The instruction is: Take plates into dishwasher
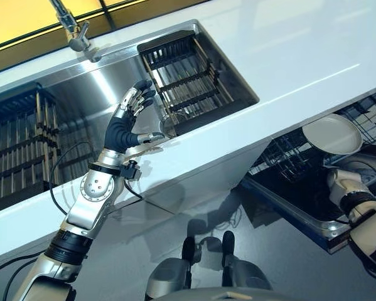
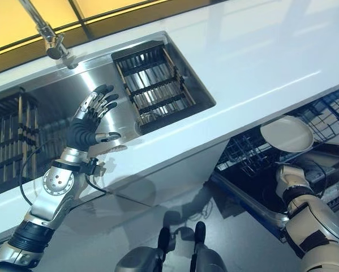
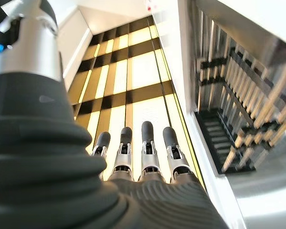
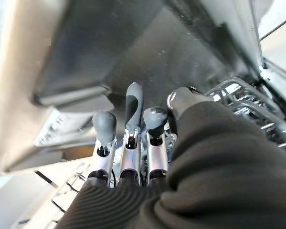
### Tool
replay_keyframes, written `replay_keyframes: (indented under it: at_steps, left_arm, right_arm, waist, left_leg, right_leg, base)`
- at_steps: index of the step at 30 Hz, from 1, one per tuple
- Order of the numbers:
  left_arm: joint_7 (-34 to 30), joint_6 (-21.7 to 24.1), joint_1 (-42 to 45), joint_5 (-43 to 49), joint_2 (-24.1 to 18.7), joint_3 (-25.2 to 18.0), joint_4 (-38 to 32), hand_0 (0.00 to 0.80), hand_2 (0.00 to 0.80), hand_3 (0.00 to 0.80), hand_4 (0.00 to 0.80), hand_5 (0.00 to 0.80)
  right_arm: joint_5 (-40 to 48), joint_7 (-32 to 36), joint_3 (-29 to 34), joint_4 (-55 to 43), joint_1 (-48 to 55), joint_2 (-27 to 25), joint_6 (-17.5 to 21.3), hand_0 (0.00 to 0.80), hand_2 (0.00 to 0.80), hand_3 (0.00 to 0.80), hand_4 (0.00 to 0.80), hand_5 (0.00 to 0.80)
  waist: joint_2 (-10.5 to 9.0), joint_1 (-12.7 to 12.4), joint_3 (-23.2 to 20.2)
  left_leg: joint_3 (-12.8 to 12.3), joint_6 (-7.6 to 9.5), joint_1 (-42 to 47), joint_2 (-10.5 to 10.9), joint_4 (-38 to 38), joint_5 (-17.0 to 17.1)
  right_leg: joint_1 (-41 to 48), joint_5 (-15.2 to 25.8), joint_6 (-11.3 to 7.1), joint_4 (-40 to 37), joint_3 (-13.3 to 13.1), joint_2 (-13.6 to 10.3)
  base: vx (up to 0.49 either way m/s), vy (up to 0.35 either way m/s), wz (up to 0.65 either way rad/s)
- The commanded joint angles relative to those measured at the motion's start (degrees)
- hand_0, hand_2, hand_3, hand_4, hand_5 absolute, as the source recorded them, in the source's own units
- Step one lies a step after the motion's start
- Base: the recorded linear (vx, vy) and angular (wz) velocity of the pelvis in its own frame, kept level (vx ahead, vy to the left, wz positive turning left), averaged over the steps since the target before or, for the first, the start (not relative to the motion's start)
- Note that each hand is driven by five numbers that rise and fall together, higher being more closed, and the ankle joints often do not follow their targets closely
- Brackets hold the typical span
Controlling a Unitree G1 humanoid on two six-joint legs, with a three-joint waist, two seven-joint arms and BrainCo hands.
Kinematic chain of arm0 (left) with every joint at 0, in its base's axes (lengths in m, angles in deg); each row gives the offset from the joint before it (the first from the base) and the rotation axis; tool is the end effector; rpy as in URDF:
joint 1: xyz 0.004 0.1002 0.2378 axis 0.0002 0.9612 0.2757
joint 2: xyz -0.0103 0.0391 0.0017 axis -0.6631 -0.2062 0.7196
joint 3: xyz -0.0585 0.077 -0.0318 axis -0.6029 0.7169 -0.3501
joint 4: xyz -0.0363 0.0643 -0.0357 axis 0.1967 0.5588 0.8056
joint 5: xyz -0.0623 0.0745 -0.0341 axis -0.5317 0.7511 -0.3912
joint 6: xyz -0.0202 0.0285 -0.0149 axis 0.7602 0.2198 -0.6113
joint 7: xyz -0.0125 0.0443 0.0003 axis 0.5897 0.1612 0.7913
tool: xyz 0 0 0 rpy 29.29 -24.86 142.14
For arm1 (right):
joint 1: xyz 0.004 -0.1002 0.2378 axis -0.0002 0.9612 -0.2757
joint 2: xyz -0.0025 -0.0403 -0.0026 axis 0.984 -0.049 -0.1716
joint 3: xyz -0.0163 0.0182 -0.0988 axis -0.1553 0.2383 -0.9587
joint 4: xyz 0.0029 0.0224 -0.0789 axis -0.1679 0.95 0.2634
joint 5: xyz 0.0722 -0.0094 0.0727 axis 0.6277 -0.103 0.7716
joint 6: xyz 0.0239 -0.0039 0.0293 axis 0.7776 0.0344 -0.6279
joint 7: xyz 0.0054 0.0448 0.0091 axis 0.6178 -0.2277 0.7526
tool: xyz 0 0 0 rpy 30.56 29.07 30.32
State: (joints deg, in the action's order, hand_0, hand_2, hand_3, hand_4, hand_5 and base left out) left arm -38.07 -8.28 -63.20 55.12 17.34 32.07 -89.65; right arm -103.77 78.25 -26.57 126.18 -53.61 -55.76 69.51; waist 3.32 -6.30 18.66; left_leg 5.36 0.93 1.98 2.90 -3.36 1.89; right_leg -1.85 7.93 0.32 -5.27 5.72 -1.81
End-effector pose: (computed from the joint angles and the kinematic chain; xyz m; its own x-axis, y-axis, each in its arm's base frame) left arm 0.2371 0.1942 0.1399 0.7964 -0.2709 0.5407 0.1758 0.9592 0.2216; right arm 0.2883 -0.3181 0.0751 0.6580 -0.4954 -0.5671 -0.6024 0.1055 -0.7912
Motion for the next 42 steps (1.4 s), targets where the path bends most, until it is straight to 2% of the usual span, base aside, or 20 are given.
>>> replay_keyframes:
  at_steps: [1,4,8,13,20,23,29,36,42]
  left_arm:
    - [1.1,4.2,-6.9,-1.9,-2.2,2.6,-0.4,0.000,0.000,0.000,0.000,0.000]
    - [0.9,4.2,-7.0,-1.7,-1.8,2.4,-0.9,0.000,0.000,0.000,0.000,0.000]
    - [0.5,3.9,-7.1,-1.6,-1.5,2.4,-1.4,0.000,0.000,0.000,0.000,0.000]
    - [0.3,4.4,-7.5,-1.5,-1.2,2.6,-1.4,0.000,0.000,0.000,0.000,0.000]
    - [1.5,5.0,-8.5,-0.3,-0.1,3.0,0.0,0.000,0.000,0.000,0.000,0.000]
    - [2.6,5.2,-8.4,0.5,0.2,3.2,0.5,0.000,0.000,0.000,0.000,0.000]
    - [4.0,5.3,-7.4,0.6,-0.3,3.6,0.2,0.000,0.000,0.000,0.000,0.000]
    - [3.8,5.5,-7.2,-0.2,-1.2,4.0,0.7,0.000,0.000,0.000,0.000,0.000]
    - [3.6,5.2,-7.8,-0.6,-1.5,4.6,0.7,0.000,0.000,0.000,0.000,0.000]
  right_arm:
    - [-2.8,1.5,-6.0,5.1,-10.0,-0.9,-1.2,0.800,0.800,0.800,0.800,0.800]
    - [-2.1,4.0,-6.9,6.3,-10.3,1.1,-2.1,0.800,0.800,0.800,0.800,0.800]
    - [2.3,2.6,-6.3,8.1,-9.4,3.1,-1.7,0.800,0.800,0.800,0.800,0.800]
    - [15.2,-4.4,-2.9,6.8,-11.5,4.5,0.9,0.800,0.800,0.800,0.800,0.800]
    - [22.3,-13.8,4.0,3.7,-16.2,6.1,1.7,0.800,0.800,0.800,0.800,0.800]
    - [23.7,-18.7,6.0,2.4,-18.0,5.9,2.0,0.800,0.800,0.800,0.800,0.800]
    - [24.2,-23.0,6.1,1.6,-21.0,3.4,3.8,0.800,0.800,0.800,0.800,0.800]
    - [25.3,-23.7,5.4,1.1,-23.3,0.6,4.0,0.800,0.800,0.800,0.800,0.800]
    - [24.5,-23.4,4.5,1.8,-23.1,0.2,4.8,0.800,0.800,0.800,0.800,0.800]
  waist:
    - [0.11,-1.6,2.3]
    - [0.63,-2.1,3.0]
    - [1.22,-2.6,3.5]
    - [2.23,-2.9,4.0]
    - [3.02,-2.7,4.3]
    - [3.20,-2.6,4.3]
    - [3.46,-2.6,3.8]
    - [2.95,-2.8,2.9]
    - [2.49,-2.7,2.4]
  left_leg:
    - [4.0,2.96,-3.2,3.4,0.8,-0.6]
    - [4.7,2.77,-4.1,3.5,1.4,-0.3]
    - [5.4,2.69,-4.6,3.7,1.3,0.2]
    - [6.5,2.63,-5.0,4.0,0.6,0.8]
    - [6.5,2.52,-5.2,4.0,0.2,1.0]
    - [6.4,2.51,-5.2,3.9,0.0,1.0]
    - [6.2,2.47,-5.2,3.9,0.0,1.0]
    - [6.4,2.37,-5.0,3.9,-0.4,1.1]
    - [6.3,2.39,-4.7,3.8,-0.6,1.0]
  right_leg:
    - [0.6,-9.5,0.55,8.6,2.1,1.4]
    - [0.1,-9.5,0.82,8.8,2.7,1.2]
    - [-0.1,-9.5,0.99,8.9,3.4,0.9]
    - [-0.8,-9.2,1.19,8.8,3.9,0.8]
    - [-1.5,-9.1,1.41,9.0,3.6,1.0]
    - [-1.7,-9.1,1.56,9.1,3.4,1.1]
    - [-1.8,-9.1,1.64,9.2,3.5,1.2]
    - [-1.8,-9.1,1.48,9.0,3.8,1.2]
    - [-1.6,-9.1,1.33,8.8,3.8,1.3]
  base:
    - [-0.010,-0.042,0.15]
    - [0.015,-0.047,0.18]
    - [0.020,-0.040,0.09]
    - [0.006,-0.012,0.10]
    - [0.000,0.000,0.00]
    - [0.000,0.000,0.00]
    - [0.000,0.000,0.00]
    - [-0.002,-0.006,0.02]
    - [0.000,0.000,0.00]
